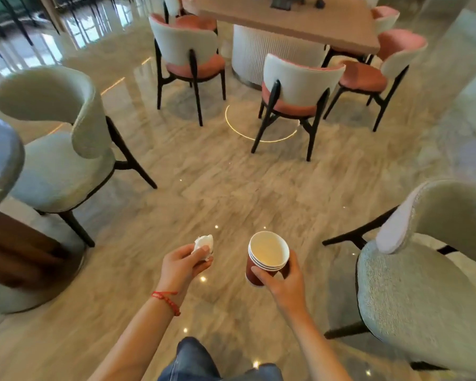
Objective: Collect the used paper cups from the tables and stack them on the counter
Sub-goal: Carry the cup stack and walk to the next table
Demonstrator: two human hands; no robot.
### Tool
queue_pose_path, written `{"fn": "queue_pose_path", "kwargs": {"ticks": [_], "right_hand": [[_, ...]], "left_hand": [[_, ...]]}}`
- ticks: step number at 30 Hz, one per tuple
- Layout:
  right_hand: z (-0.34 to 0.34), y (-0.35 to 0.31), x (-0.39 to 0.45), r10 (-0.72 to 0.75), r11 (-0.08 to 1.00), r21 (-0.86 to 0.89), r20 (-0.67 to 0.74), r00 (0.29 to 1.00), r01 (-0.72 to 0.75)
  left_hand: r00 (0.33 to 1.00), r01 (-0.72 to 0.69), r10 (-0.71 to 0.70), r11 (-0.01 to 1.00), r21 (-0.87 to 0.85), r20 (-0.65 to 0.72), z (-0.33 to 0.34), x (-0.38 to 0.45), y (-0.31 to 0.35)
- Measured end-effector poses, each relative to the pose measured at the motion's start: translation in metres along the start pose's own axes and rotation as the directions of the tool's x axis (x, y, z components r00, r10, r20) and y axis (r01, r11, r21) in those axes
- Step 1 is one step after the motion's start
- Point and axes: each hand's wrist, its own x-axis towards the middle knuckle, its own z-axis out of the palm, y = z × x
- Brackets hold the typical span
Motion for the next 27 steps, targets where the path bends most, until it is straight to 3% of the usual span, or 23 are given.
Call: {"fn": "queue_pose_path", "kwargs": {"ticks": [13, 27], "right_hand": [[0.174, -0.020, 0.064, 0.001, 0.999, -0.043, 0.366, 0.931, 0.016], [0.263, -0.024, 0.184, 0.005, 0.999, -0.046, 0.584, 0.812, 0.027]], "left_hand": [[0.941, -0.092, 0.011, 0.971, -0.223, -0.337, -0.140, 0.037, 0.048], [0.842, -0.195, -0.010, 0.927, -0.322, -0.539, -0.158, 0.124, 0.095]]}}
